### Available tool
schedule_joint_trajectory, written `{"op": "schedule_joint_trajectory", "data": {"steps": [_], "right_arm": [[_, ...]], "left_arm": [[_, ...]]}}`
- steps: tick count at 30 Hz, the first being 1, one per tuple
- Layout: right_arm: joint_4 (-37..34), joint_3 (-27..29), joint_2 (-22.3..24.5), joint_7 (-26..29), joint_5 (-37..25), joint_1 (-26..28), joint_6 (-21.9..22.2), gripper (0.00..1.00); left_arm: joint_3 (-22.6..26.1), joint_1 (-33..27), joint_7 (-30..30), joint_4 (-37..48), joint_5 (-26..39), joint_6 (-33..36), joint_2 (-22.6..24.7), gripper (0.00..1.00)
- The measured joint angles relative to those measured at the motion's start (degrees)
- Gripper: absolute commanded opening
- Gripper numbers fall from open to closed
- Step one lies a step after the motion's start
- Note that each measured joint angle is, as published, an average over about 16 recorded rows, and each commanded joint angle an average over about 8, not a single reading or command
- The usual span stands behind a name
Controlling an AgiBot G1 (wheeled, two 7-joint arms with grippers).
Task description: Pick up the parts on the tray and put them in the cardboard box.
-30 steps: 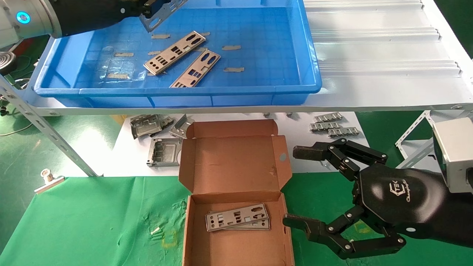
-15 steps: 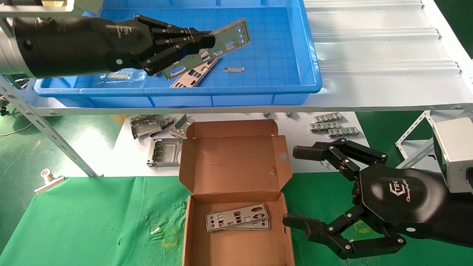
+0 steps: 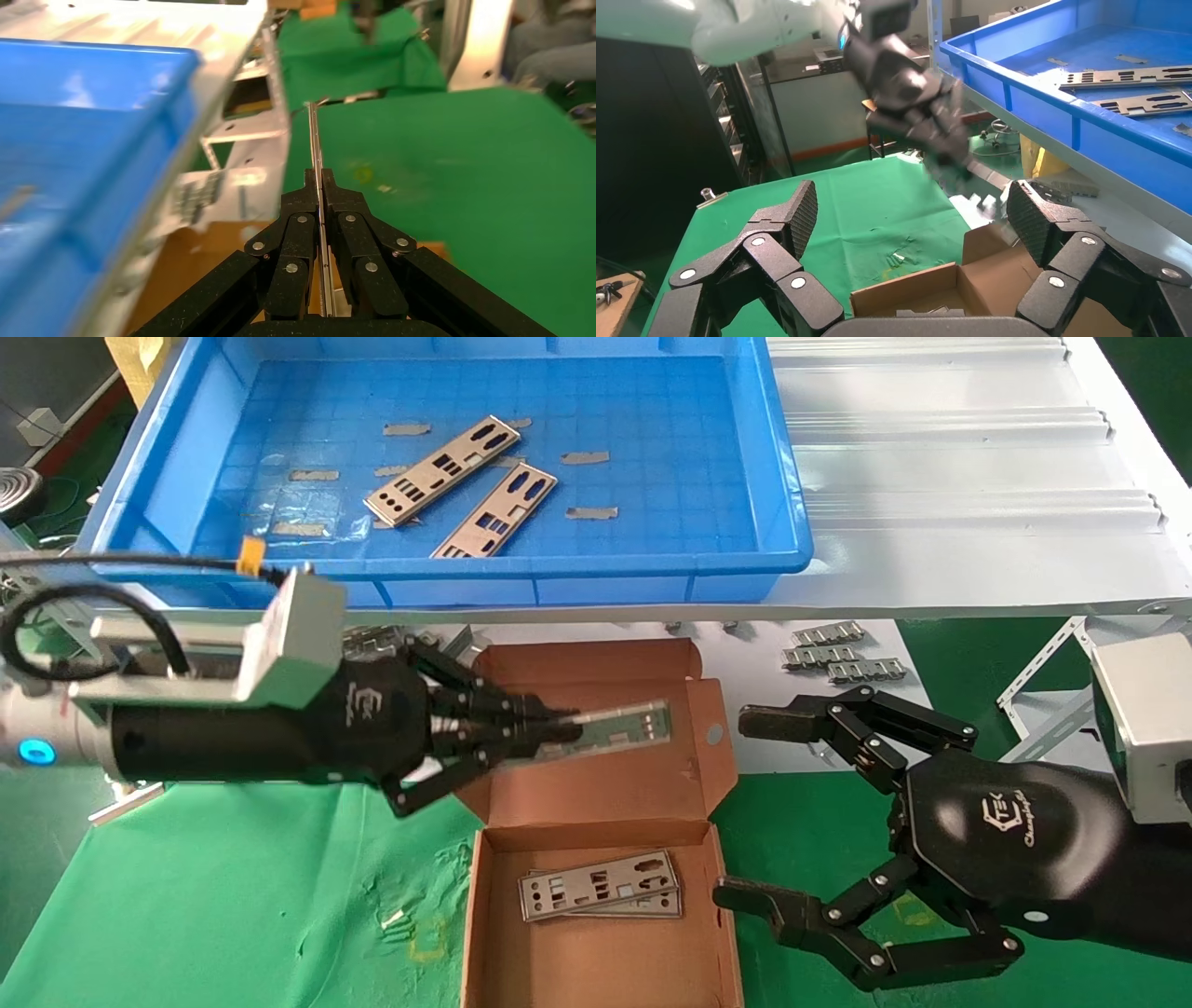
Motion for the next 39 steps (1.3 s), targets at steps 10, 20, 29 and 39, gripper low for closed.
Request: {"op": "schedule_joint_trajectory", "data": {"steps": [10,20,29,39], "right_arm": [[0.0,0.0,0.0,0.0,0.0,0.0,0.0,1.0],[0.0,0.0,0.0,0.0,0.0,0.0,0.0,1.0],[0.0,0.0,0.0,0.0,0.0,0.0,0.0,1.0],[0.0,0.0,0.0,0.0,0.0,0.0,0.0,1.0]], "left_arm": [[0.86,15.86,3.74,-13.13,2.01,-13.59,-0.6,0.0],[1.29,27.47,9.68,-24.03,7.63,-28.83,1.14,0.0],[2.33,31.79,10.37,-28.06,11.8,-35.66,1.73,0.6],[2.19,33.46,10.11,-29.66,12.93,-39.13,2.1,1.0]]}}
